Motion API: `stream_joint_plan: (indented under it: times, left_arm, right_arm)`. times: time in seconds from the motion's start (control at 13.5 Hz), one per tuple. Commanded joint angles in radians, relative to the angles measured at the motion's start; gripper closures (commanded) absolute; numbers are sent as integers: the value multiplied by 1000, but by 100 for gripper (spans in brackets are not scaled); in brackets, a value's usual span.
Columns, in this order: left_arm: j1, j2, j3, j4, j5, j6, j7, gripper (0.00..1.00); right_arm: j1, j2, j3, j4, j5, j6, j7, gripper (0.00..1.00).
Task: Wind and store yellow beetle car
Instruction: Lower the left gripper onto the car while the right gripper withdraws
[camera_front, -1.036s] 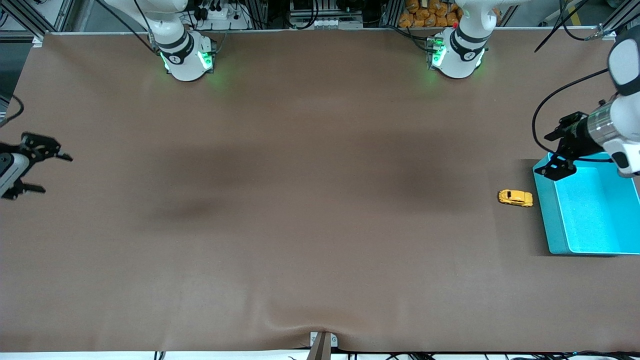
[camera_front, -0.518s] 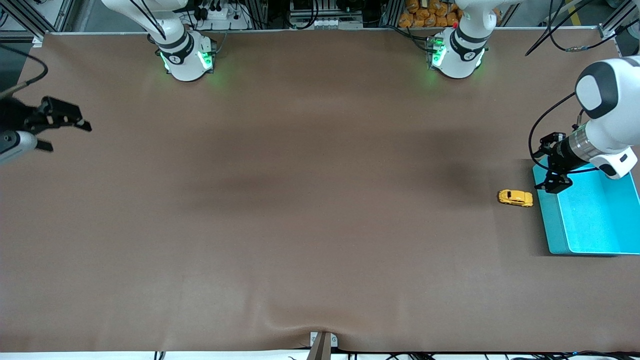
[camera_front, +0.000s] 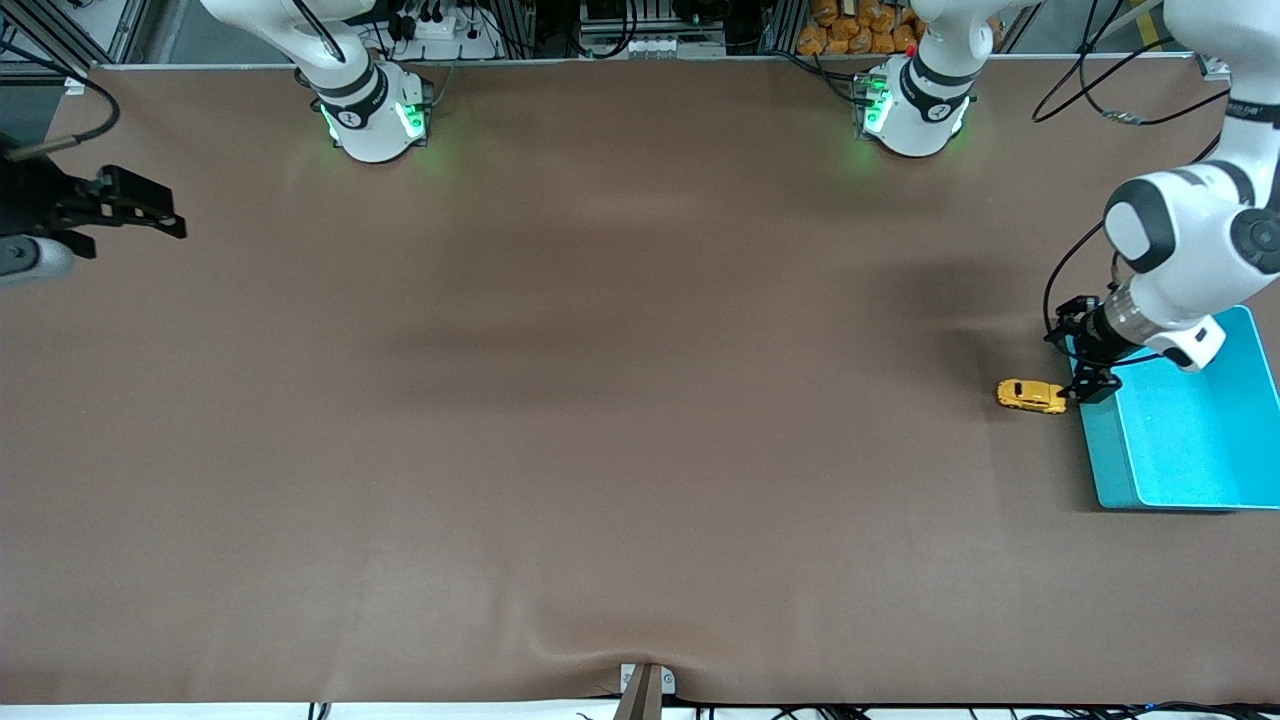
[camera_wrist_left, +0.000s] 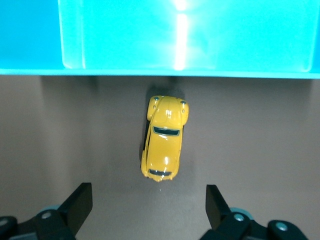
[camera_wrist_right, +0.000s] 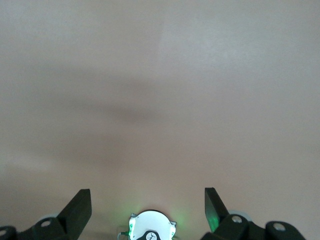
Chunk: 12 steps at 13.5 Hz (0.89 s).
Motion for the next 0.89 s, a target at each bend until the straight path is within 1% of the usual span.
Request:
stream_joint_plan:
  times: [0.0, 0.15, 0.22, 0.3, 0.37, 0.59, 0.74, 0.81]
  left_arm:
    - [0, 81, -1, 47, -8, 37, 1, 0]
    - [2, 118, 1, 58, -7, 53, 10, 0]
    - [2, 132, 1, 67, -7, 53, 12, 0]
    - [2, 147, 1, 75, -7, 53, 13, 0]
    - [2, 164, 2, 83, -7, 53, 15, 0]
    - [5, 192, 2, 109, 22, 54, 15, 0]
    - [10, 209, 2, 122, 30, 56, 15, 0]
    - [10, 220, 2, 126, 30, 56, 7, 20]
  right_arm:
    - [-12, -51, 1, -25, -10, 47, 133, 0]
    - [-13, -75, 0, -71, -13, 85, 138, 0]
    - [-13, -112, 0, -138, -15, 141, 138, 0]
    - [-13, -167, 0, -233, -16, 215, 144, 0]
    - [-13, -201, 1, -290, -16, 258, 146, 0]
    - [-21, -198, 0, -306, -16, 262, 146, 0]
    - [-27, -195, 1, -296, -16, 268, 147, 0]
    - [-28, -193, 1, -287, -16, 266, 149, 0]
